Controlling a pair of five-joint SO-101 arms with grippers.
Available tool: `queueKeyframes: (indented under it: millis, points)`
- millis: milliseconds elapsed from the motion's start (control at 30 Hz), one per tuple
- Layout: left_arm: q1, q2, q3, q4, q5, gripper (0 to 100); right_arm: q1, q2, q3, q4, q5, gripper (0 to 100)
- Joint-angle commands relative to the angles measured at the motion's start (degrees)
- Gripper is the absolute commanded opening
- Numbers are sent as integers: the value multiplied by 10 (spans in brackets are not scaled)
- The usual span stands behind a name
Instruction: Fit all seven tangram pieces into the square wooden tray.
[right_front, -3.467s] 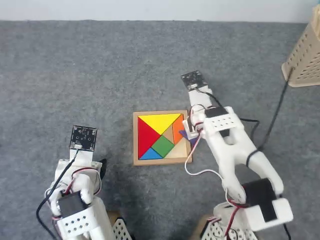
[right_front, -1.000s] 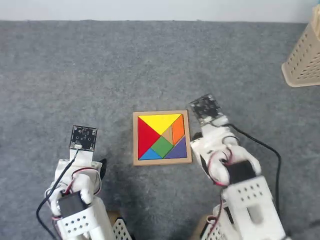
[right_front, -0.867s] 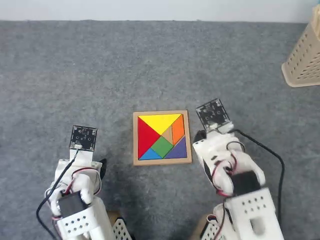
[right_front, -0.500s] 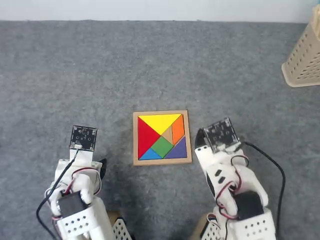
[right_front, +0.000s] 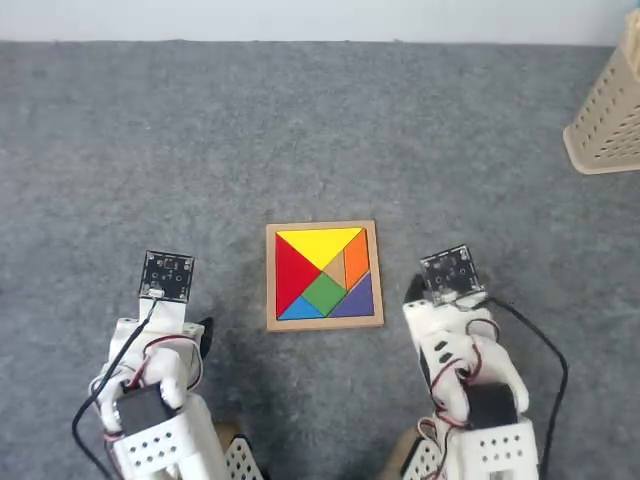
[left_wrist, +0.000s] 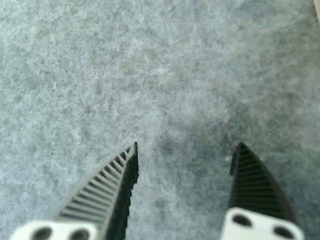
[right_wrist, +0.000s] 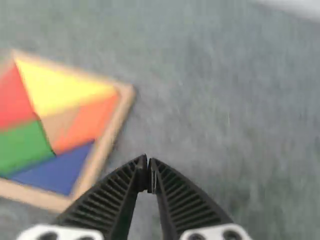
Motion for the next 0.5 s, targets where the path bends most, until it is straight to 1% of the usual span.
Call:
queueKeyframes:
  millis: [0, 100, 233, 300, 367, 467]
  points:
    - [-3, -9, -5, 2, -5, 280, 64, -8, 11, -7, -4, 9]
    - [-3, -9, -5, 2, -5, 280, 84, -7, 11, -5, -4, 9]
    - [-3, -9, -5, 2, -5, 280, 87, -8, 11, 71, -4, 9]
    - [-3, -9, -5, 2, -5, 280, 109, -8, 9, 104, -4, 9]
    - [-3, -9, -5, 2, -5, 280, 136, -8, 3, 114, -4, 8]
    - [-3, -9, -5, 2, -5, 280, 132, -7, 12, 113, -7, 9]
